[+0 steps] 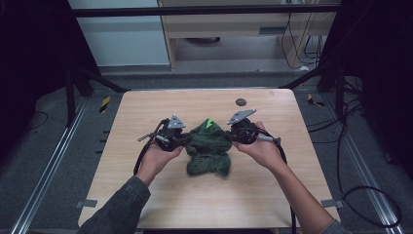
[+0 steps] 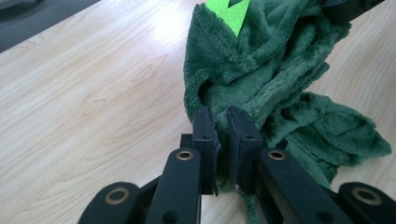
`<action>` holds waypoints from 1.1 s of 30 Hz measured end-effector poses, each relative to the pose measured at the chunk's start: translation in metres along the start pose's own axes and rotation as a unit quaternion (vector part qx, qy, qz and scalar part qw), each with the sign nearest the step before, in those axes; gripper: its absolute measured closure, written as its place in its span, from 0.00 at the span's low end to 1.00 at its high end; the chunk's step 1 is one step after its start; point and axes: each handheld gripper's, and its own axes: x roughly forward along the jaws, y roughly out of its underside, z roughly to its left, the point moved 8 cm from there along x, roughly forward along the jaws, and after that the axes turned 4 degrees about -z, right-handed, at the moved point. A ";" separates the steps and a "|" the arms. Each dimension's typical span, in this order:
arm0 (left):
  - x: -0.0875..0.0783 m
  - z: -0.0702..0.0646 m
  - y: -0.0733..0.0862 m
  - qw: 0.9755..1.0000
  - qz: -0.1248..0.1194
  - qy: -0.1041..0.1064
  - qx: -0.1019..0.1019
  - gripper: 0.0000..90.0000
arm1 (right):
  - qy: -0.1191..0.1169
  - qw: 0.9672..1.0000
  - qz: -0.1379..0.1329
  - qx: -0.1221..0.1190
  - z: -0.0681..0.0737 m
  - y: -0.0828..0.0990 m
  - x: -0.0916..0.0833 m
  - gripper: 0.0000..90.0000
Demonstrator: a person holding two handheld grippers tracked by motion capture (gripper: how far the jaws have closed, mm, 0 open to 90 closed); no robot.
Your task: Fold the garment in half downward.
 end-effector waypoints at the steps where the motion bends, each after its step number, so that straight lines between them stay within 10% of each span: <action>1: 0.000 -0.001 0.000 1.000 0.000 0.002 0.000 0.92 | 0.000 1.000 -0.001 0.000 0.000 0.000 0.000 0.94; 33: -0.010 -0.020 0.013 1.000 -0.007 0.017 0.010 0.91 | -0.005 1.000 -0.018 -0.010 0.021 0.010 -0.012 0.92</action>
